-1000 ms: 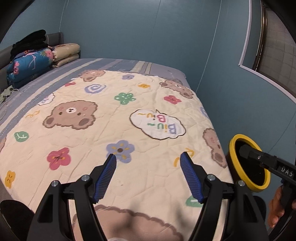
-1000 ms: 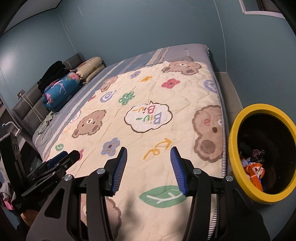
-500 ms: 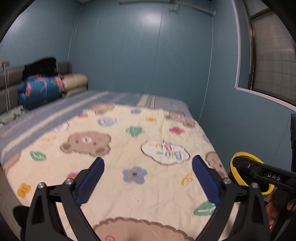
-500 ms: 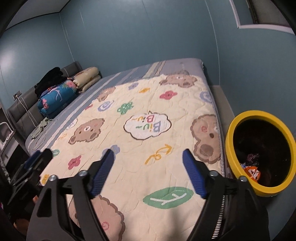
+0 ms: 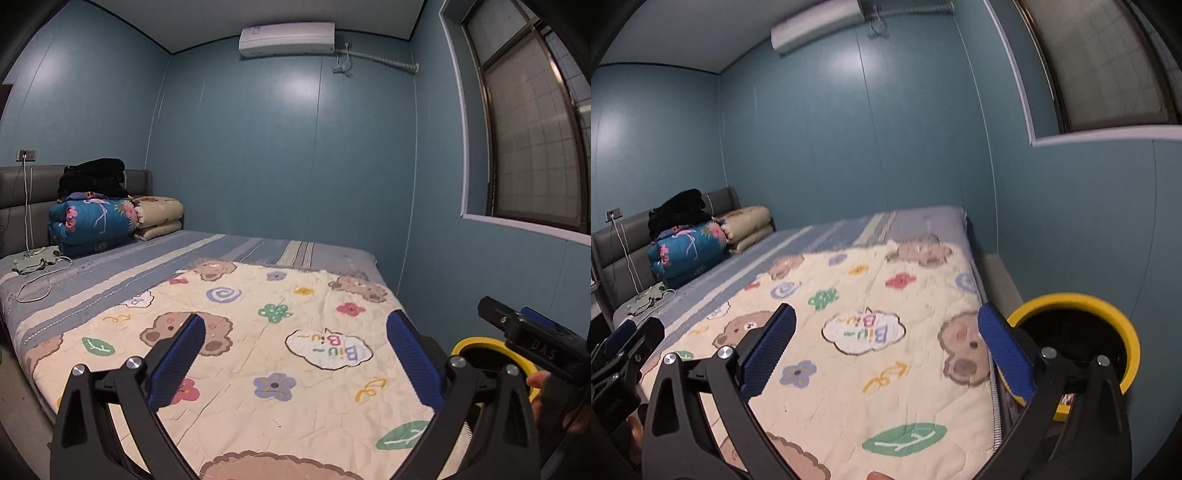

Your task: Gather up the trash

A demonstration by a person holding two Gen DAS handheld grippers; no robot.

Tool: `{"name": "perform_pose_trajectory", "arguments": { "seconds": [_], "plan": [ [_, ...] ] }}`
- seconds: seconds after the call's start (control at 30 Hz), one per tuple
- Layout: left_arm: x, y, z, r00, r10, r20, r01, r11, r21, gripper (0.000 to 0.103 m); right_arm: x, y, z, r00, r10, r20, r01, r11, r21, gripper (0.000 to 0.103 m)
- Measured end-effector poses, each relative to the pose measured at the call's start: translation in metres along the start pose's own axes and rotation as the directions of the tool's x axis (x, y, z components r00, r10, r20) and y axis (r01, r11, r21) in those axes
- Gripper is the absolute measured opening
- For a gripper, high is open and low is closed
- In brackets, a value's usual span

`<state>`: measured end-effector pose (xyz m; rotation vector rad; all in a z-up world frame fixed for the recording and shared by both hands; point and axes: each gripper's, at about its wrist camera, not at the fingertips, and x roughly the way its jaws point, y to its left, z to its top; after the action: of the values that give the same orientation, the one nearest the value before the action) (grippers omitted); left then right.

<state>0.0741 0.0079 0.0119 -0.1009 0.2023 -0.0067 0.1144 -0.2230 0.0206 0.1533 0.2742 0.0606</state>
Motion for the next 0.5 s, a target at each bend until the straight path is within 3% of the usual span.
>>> {"name": "perform_pose_trajectory", "arguments": {
  "seconds": [0.5],
  "plan": [
    [-0.033,0.002,0.008,0.998,-0.041,0.057,0.043,0.998,-0.038,0.095,-0.024,0.002,0.003,0.999,0.019,0.050,-0.019,1.000,-0.006,0.095]
  ]
}}
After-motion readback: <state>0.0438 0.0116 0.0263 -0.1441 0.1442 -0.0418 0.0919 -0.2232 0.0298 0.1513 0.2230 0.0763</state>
